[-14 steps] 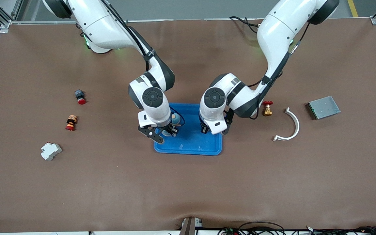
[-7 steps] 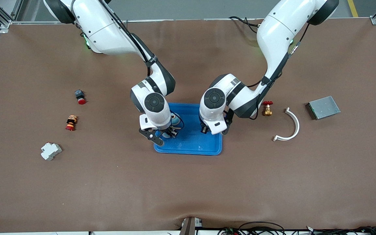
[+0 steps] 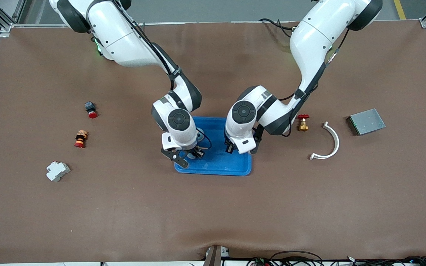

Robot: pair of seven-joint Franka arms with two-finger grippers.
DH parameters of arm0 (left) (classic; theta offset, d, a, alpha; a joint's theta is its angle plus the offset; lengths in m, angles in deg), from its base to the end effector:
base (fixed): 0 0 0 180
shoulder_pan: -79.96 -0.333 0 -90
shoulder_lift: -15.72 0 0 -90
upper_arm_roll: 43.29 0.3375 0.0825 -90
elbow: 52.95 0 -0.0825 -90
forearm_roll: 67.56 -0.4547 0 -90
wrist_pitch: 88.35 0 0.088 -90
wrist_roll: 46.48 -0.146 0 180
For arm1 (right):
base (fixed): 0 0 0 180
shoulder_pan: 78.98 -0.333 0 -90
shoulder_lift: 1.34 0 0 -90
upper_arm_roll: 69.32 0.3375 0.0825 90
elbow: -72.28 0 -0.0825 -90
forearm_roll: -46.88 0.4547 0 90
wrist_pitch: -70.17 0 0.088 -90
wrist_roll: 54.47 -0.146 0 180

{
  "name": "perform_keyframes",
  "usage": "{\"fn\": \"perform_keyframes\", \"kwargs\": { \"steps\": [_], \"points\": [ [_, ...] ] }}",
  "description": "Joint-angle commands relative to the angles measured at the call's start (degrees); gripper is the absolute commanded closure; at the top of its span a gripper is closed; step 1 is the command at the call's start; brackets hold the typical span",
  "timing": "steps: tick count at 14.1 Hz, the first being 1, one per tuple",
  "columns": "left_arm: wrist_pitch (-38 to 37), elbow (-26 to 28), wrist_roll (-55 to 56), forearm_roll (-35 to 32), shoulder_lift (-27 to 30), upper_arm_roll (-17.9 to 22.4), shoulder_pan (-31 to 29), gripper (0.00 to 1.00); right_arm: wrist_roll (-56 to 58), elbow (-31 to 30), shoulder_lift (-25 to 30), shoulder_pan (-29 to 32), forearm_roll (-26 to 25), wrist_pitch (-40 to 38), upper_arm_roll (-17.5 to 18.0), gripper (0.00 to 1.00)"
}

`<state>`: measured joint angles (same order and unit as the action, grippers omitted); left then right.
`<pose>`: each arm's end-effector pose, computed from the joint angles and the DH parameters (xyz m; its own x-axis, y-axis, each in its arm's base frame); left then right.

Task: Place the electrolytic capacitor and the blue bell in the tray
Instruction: 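Release the bell in the tray while the left gripper releases the capacitor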

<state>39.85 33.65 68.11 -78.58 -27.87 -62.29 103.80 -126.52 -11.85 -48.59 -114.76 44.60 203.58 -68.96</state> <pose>0.6009 -0.5007 0.1655 0.3420 0.9369 -0.0726 0.9386 -0.3442 -0.0209 0.6416 0.4655 0.1201 0.8234 -0.5663 0.0348 -0.5657 -0.8242 -0.0257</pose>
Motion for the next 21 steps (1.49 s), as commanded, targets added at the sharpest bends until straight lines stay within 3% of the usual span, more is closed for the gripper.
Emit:
{"fn": "perform_keyframes", "kwargs": {
  "steps": [1,4,10,11,12,13,15,16,17,18,19,20,21],
  "points": [
    [1.08,-1.35,0.81,-0.31,-0.62,0.37,0.06,1.0,-2.57,2.83,-2.23,-0.7,-1.49,0.27,-0.71,1.0],
    [6.78,-1.35,0.38,-0.4,-0.89,1.5,-0.29,1.0,-3.27,3.27,-3.02,-0.7,-2.55,0.45,-0.71,1.0],
    [7.15,-1.35,-2.52,-0.84,-1.24,4.41,-0.38,1.0,-3.36,3.18,-3.29,-0.61,-2.64,1.59,-0.62,1.0],
    [7.24,-1.35,-3.31,-0.75,-1.24,5.28,-0.38,1.0,-3.36,3.18,-3.46,-0.61,-2.72,1.68,-0.62,0.41],
    [7.24,-1.44,-4.54,-0.75,-1.07,5.73,-0.38,0.87,-3.28,3.18,-3.46,-0.61,-2.99,1.77,-0.71,0.0],
    [7.24,-1.61,-5.85,-0.75,-0.89,5.82,-0.38,0.36,-3.27,3.18,-3.46,-0.61,-4.21,1.68,-0.62,0.0],
    [7.24,-3.54,-5.87,-0.67,-0.97,5.82,-1.17,0.17,-3.19,3.18,-3.46,-0.7,-5.19,1.51,-0.53,0.0],
    [7.24,-3.72,-5.95,-0.49,-0.98,5.82,-1.61,0.14,-3.01,3.18,-3.29,-0.87,-5.36,1.16,-0.53,0.0],
    [7.24,-3.64,-5.96,-0.49,-1.06,5.82,-1.61,0.28,-2.75,3.27,-3.11,-1.05,-5.28,0.89,-0.53,0.0],
    [7.15,-3.64,-5.69,-0.75,-1.06,5.82,-0.92,0.26,-2.83,3.27,-2.76,-1.14,-5.01,0.8,-0.45,0.0],
    [6.89,-3.55,-5.43,-0.75,-0.37,5.73,-0.21,0.16,-2.75,3.27,-2.24,-1.14,-4.75,0.54,-0.18,0.0],
    [5.41,-3.37,-5.34,-0.49,0.42,5.73,-0.12,0.0,-2.75,3.36,-1.89,-1.57,-4.4,-1.03,-0.1,0.0],
    [2.52,-3.37,-5.43,-0.92,1.3,5.65,-0.12,0.0,-2.75,3.88,-1.62,-2.1,-4.31,-2.96,-0.09,0.0]
  ]
}}
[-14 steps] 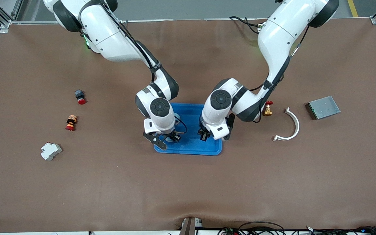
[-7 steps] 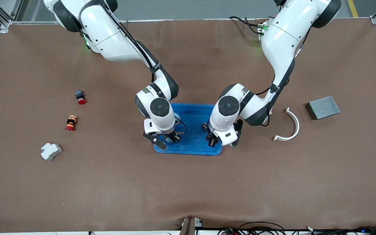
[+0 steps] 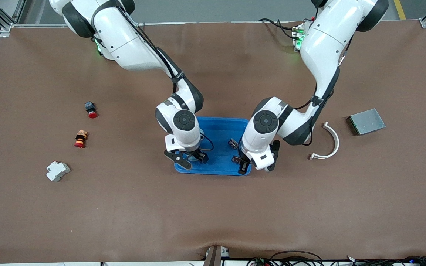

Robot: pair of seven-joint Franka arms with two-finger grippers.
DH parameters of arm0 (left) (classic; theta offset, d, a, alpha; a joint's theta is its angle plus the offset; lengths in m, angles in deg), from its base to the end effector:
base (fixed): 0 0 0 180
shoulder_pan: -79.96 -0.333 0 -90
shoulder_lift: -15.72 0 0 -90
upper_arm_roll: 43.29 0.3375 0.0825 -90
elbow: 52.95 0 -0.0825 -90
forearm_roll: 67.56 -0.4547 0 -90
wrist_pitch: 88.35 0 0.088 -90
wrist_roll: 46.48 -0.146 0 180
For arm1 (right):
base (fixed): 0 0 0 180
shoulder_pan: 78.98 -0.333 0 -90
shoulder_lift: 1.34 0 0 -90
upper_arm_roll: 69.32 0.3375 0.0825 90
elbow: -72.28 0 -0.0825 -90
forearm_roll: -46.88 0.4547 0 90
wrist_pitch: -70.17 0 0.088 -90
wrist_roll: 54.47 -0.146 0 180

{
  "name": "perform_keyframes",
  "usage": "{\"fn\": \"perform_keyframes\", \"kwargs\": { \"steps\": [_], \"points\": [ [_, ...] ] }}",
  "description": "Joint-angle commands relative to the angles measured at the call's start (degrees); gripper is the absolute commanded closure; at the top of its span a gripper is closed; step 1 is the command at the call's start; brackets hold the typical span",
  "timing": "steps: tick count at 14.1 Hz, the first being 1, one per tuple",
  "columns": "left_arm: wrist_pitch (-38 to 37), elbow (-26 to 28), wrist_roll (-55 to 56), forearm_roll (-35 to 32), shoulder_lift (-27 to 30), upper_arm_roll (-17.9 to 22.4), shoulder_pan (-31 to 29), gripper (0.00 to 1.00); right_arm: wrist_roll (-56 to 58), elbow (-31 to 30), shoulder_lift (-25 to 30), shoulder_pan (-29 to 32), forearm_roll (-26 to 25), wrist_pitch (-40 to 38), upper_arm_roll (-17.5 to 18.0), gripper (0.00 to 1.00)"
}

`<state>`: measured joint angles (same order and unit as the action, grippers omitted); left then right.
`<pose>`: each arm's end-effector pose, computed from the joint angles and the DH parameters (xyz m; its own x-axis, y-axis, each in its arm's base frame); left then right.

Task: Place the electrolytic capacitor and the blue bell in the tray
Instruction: 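Release the bell in the tray while the left gripper releases the capacitor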

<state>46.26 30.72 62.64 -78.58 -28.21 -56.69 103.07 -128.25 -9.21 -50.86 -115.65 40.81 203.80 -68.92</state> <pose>0.6735 -0.4538 0.1850 0.3494 0.9354 -0.0540 0.9307 -0.3399 0.1351 0.6435 0.4792 0.1116 0.8375 -0.5401 0.0836 -0.5404 -0.8412 -0.0207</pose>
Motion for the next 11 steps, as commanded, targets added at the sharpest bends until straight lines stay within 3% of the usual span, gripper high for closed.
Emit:
{"fn": "perform_keyframes", "kwargs": {
  "steps": [1,8,11],
  "points": [
    [-6.44,-0.44,-0.4,-1.19,2.88,-0.13,0.53,0.0,-1.02,2.55,0.83,-1.39,-0.52,-5.11,-0.14,0.0],
    [-23.23,0.09,-15.05,-1.1,14.12,-0.05,-3.24,0.0,3.45,12.04,1.88,0.1,-0.34,-20.75,0.3,0.0],
    [-29.57,0.52,-25.59,-0.93,19.48,-0.49,-7.63,0.0,16.41,13.64,4.68,4.92,1.75,-25.17,0.3,0.0]
  ]
}}
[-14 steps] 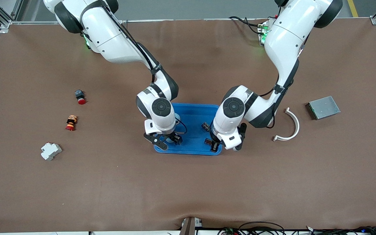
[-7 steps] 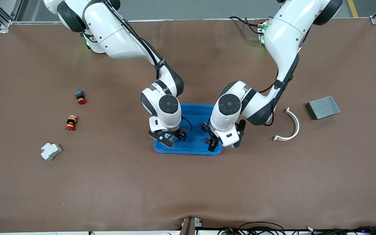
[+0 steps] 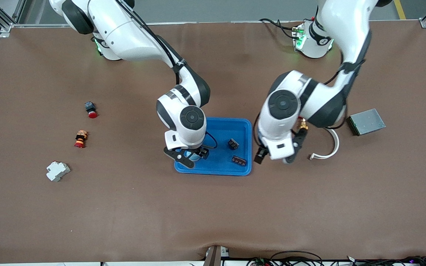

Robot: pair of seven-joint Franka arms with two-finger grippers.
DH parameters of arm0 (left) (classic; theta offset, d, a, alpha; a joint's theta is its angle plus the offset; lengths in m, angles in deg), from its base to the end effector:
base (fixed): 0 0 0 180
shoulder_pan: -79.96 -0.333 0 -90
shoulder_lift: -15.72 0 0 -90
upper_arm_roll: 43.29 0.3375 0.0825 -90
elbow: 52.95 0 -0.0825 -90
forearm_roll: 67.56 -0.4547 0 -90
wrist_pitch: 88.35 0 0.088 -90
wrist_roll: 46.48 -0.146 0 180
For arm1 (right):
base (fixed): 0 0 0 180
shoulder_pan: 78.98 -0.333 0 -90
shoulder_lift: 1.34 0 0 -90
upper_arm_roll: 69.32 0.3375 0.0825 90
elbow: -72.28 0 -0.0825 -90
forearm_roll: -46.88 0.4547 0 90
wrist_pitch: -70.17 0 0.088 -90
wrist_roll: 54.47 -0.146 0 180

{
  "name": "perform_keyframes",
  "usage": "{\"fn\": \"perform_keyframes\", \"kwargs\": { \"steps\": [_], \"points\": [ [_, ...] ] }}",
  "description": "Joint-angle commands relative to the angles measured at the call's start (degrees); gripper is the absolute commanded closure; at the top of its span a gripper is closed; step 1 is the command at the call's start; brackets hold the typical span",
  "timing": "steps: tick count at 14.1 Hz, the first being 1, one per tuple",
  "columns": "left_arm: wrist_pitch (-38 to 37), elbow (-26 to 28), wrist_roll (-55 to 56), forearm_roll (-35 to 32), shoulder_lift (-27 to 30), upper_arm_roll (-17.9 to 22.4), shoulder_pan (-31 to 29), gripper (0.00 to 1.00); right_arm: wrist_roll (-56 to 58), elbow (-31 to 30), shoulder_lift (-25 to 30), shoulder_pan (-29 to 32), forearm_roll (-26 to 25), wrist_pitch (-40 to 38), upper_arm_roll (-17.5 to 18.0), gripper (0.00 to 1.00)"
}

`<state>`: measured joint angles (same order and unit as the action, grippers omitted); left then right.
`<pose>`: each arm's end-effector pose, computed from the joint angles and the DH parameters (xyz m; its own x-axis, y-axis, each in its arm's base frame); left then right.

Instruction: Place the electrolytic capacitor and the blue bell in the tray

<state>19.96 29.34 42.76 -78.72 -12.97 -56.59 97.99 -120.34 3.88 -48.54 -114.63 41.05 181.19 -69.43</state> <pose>0.6809 -0.3605 0.3619 0.5631 0.8233 0.0716 0.8263 -0.5622 -0.0348 0.6779 0.4716 0.2277 0.8832 -0.4661 0.0515 -0.4689 -0.8761 0.1125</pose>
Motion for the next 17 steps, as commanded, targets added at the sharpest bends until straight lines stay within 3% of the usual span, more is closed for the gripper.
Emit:
{"fn": "perform_keyframes", "kwargs": {
  "steps": [1,6,9,11,17],
  "points": [
    [-4.06,2.52,-9.14,-0.44,6.08,-0.58,-3.87,0.0,14.48,0.55,3.5,6.27,3.52,-2.64,0.55,0.0],
    [-10.65,2.79,-34.35,-0.09,14.44,-0.58,-9.84,0.0,30.07,-0.07,6.67,15.06,3.02,-3.78,-0.15,0.0],
    [-13.99,1.39,-48.06,1.76,17.78,-0.49,-14.24,0.0,31.76,-0.15,7.73,19.72,3.11,-5.98,-0.07,0.0],
    [-16.63,0.15,-57.12,1.32,19.45,-0.4,-16.88,0.0,40.77,-0.77,9.22,23.5,3.19,-7.21,-0.07,0.0],
    [-18.48,1.02,-69.0,5.35,26.39,0.64,-21.63,0.0,61.35,-4.2,12.65,34.66,3.37,-7.39,0.02,0.0]
  ]
}}
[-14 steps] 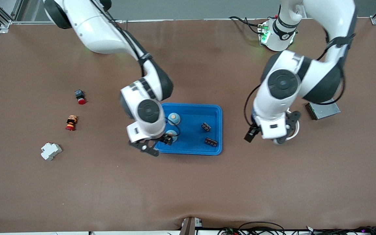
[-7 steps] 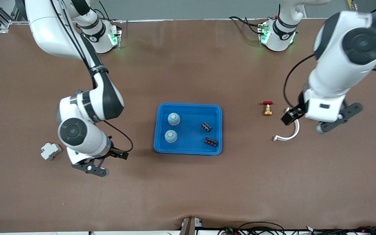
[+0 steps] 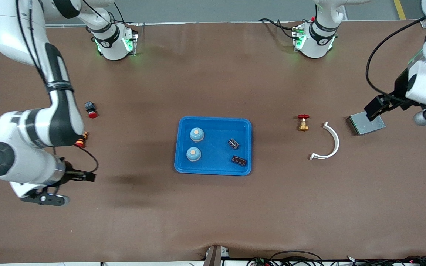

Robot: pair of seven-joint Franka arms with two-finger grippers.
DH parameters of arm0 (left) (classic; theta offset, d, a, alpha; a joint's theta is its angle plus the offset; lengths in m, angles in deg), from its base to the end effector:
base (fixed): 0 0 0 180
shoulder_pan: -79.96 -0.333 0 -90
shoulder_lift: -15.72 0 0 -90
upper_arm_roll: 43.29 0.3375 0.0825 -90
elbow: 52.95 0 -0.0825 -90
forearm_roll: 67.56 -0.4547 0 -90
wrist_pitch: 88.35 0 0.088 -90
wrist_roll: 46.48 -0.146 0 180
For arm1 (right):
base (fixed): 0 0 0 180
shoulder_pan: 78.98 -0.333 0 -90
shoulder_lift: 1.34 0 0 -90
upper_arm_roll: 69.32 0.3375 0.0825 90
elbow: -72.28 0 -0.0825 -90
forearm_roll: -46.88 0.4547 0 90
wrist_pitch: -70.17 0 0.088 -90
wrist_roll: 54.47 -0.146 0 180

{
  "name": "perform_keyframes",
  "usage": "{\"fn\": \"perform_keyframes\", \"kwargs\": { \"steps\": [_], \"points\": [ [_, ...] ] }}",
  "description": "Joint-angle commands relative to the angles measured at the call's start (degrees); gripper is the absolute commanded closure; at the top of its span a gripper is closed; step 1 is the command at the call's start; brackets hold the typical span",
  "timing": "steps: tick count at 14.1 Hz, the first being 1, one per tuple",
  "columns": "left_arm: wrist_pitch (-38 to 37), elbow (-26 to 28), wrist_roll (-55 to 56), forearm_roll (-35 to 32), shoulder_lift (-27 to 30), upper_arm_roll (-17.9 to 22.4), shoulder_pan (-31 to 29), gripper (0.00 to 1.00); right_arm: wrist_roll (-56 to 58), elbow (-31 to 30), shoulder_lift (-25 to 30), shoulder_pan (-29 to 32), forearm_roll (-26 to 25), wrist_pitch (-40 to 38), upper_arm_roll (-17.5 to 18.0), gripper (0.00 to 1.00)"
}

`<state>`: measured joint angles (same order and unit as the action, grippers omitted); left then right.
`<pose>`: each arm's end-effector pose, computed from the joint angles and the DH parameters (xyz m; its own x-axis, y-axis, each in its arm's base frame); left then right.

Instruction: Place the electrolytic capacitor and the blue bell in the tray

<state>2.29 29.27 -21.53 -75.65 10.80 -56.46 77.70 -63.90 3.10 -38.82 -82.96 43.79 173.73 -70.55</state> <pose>0.6503 -0.0981 0.6294 0.9645 0.2410 0.1084 0.2503 -0.9646 -0.0832 0.8093 0.0361 0.3491 0.9941 -0.0998 -0.0431 -0.0965 -0.9927 0.0727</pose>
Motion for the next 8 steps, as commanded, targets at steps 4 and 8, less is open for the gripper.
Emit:
{"fn": "perform_keyframes", "kwargs": {
  "steps": [4,8],
  "points": [
    [-0.99,8.12,-12.98,5.63,9.39,7.61,1.45,0.0,13.89,-3.33,5.3,8.09,0.72,-0.81,1.14,0.0],
    [-5.12,8.84,-17.04,7.39,12.3,10.1,1.99,0.0,13.82,-3.33,13.38,8.63,0.89,-9.59,1.14,0.0]
  ]
}}
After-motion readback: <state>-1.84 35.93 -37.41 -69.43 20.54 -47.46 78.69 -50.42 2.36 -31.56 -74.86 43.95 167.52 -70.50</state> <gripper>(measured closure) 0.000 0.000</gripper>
